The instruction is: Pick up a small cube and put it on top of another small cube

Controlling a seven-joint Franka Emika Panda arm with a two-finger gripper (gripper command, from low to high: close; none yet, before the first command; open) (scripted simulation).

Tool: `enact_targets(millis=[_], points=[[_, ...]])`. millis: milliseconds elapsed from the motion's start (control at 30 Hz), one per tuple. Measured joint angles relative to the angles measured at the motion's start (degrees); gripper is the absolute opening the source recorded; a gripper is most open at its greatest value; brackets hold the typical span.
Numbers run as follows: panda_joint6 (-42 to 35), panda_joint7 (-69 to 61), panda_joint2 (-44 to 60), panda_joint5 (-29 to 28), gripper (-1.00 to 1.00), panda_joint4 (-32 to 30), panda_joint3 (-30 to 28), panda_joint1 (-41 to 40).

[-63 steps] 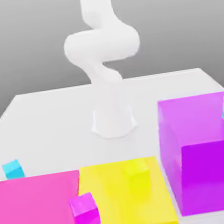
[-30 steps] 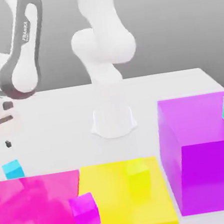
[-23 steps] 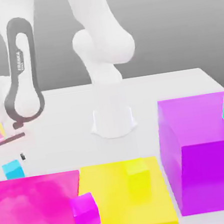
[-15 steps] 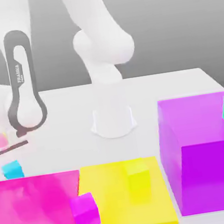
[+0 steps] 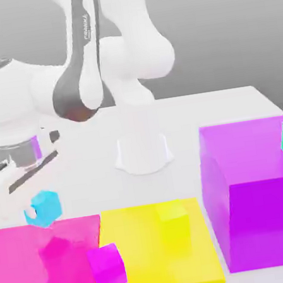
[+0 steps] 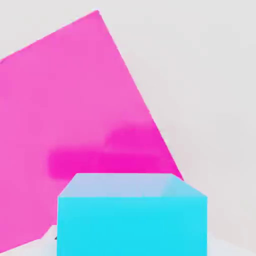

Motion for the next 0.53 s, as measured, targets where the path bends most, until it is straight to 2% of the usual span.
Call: enact_targets(millis=[267, 433, 467, 533], points=[[-9.18, -11.9, -9.19, 2.69, -1.0, -0.18, 11.05, 16.48], [0.07, -11.09, -1.67, 0.57, -1.0, -2.1, 13.04, 16.91], [1.4, -10.89, -0.59, 0.31, 1.0, -2.35, 13.17, 16.86], [1.4, -10.89, -0.59, 0.31, 1.0, -2.35, 13.17, 16.86]])
